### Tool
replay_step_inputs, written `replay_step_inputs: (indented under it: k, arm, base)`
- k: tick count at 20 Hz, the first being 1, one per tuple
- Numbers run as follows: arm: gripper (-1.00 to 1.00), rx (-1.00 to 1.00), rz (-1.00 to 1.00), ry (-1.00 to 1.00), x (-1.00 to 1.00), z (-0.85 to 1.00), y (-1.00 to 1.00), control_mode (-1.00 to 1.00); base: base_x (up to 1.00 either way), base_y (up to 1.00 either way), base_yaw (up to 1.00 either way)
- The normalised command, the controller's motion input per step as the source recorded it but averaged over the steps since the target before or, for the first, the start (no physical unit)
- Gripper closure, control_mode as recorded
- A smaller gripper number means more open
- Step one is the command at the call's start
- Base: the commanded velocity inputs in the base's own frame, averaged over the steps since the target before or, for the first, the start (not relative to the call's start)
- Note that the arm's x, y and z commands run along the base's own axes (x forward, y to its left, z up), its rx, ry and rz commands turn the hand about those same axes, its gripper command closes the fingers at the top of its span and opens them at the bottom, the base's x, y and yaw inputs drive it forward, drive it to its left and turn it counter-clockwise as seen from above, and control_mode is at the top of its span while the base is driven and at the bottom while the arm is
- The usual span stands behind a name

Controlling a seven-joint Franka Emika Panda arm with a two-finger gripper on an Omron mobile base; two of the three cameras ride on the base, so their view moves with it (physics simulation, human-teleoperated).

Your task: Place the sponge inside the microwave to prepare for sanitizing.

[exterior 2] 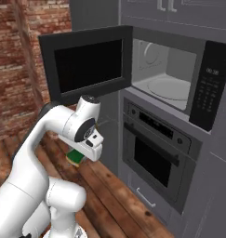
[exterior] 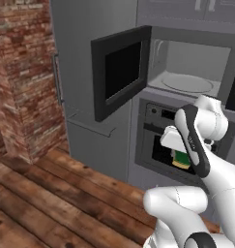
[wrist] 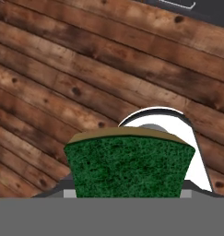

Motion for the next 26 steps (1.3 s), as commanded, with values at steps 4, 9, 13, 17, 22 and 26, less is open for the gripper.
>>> replay_step_inputs:
  k: [4,9,13,17,22,26]
  arm:
    - [1.00,0.00,0.00,0.00,0.00,0.00,0.00,1.00]
    - [1.00,0.00,0.00,0.00,0.00,0.00,0.00,1.00]
    - [1.00,0.00,0.00,0.00,0.00,0.00,0.00,1.00]
    - [1.00,0.00,0.00,0.00,0.00,0.00,0.00,1.00]
    - [1.00,0.00,0.00,0.00,0.00,0.00,0.00,1.00]
    - [1.00,0.00,0.00,0.00,0.00,0.00,0.00,1.00]
  base:
    - [0.60,-0.02,-0.26]
    - [0.55,-0.07,-0.10]
    - [0.56,-0.01,-0.28]
    - [0.50,0.00,-0.43]
    - [0.54,0.03,-0.36]
    - [0.47,0.28,-0.07]
